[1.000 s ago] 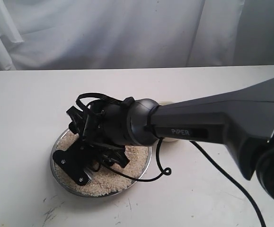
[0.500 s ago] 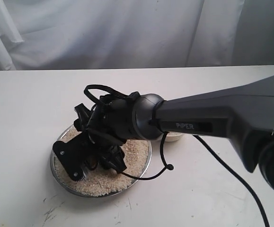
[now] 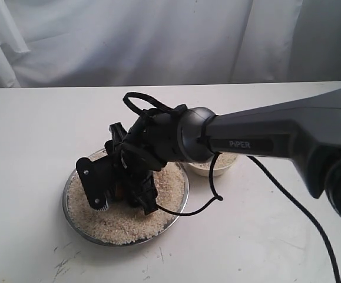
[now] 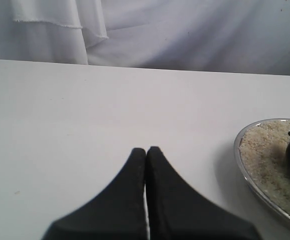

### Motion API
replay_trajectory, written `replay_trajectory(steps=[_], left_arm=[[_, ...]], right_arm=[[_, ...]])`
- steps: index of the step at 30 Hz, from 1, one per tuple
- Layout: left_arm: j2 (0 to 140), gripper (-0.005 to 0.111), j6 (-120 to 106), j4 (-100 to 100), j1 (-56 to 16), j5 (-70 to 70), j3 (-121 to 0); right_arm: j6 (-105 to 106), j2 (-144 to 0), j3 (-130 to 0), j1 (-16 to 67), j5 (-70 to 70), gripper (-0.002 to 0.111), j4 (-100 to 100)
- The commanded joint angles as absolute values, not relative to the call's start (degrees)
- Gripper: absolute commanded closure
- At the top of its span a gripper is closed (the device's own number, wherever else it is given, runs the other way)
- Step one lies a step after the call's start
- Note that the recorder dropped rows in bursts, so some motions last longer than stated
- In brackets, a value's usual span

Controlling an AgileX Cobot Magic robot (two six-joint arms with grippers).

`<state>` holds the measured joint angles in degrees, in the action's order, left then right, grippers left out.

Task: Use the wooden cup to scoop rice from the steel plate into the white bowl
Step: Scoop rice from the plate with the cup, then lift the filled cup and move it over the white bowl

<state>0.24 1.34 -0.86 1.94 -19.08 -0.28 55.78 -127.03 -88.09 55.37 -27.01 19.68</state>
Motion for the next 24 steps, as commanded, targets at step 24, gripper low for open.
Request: replay_trajectory(steps=[24], left_arm=[[0.0,0.107,1.35,-0.79,1.79,-18.27,0.0]], right_arm=[[49.29,-113.97,-87.86,43.09,-41.79,0.108,45.48]])
